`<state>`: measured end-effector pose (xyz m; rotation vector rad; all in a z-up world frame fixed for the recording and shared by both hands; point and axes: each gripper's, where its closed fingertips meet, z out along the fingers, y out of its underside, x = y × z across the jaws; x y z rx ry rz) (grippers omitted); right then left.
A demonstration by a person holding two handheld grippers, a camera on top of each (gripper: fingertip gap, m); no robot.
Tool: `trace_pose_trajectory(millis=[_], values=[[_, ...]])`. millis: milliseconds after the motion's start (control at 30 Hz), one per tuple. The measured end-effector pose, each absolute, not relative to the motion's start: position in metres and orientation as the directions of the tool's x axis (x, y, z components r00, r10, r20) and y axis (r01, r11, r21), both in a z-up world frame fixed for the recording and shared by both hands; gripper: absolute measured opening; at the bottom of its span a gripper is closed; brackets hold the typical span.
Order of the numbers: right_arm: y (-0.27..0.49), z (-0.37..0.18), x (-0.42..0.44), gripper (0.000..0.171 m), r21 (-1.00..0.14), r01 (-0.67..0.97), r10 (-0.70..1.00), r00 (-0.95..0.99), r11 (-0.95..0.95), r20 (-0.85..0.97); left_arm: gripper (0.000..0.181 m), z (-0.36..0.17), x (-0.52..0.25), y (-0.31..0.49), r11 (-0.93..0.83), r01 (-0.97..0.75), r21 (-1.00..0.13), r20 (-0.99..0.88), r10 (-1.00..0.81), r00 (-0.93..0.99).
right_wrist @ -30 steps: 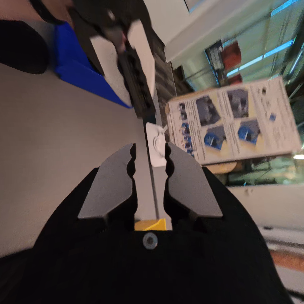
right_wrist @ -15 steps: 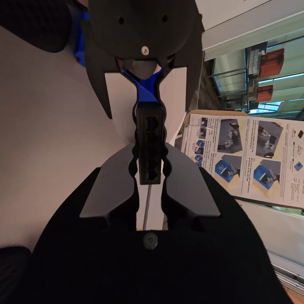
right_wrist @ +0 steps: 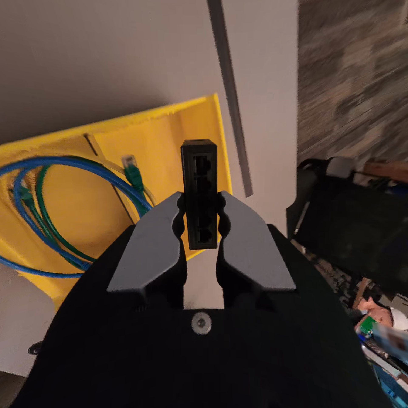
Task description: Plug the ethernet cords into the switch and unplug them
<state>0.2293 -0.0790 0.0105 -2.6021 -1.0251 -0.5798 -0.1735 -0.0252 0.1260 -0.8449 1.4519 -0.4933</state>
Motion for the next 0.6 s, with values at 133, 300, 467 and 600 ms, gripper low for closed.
trace_pose_trajectory(millis=[133, 300, 467, 600], values=[[-0.083, -0.038, 0.259, 0.029, -0.027, 0.671, 0.622, 0.7, -0.741, 0.351, 0.033, 0.125, -0.172, -0.024, 0.633, -0.206, -0.746, -0.659, -0.746, 0.096], [-0.083, -0.063, 0.263, 0.029, 0.002, 0.687, 0.668, 0.705, -0.726, 0.238, 0.032, 0.124, -0.173, -0.018, 0.63, -0.223, -0.744, -0.661, -0.742, 0.109], [-0.086, -0.074, 0.26, 0.029, -0.001, 0.705, 0.695, 0.699, -0.709, 0.169, 0.032, 0.128, -0.176, -0.014, 0.611, -0.208, -0.764, -0.64, -0.759, 0.121], [-0.089, -0.082, 0.258, 0.029, 0.001, 0.712, 0.705, 0.696, -0.703, 0.138, 0.032, 0.129, -0.179, -0.01, 0.604, -0.209, -0.769, -0.634, -0.762, 0.13]])
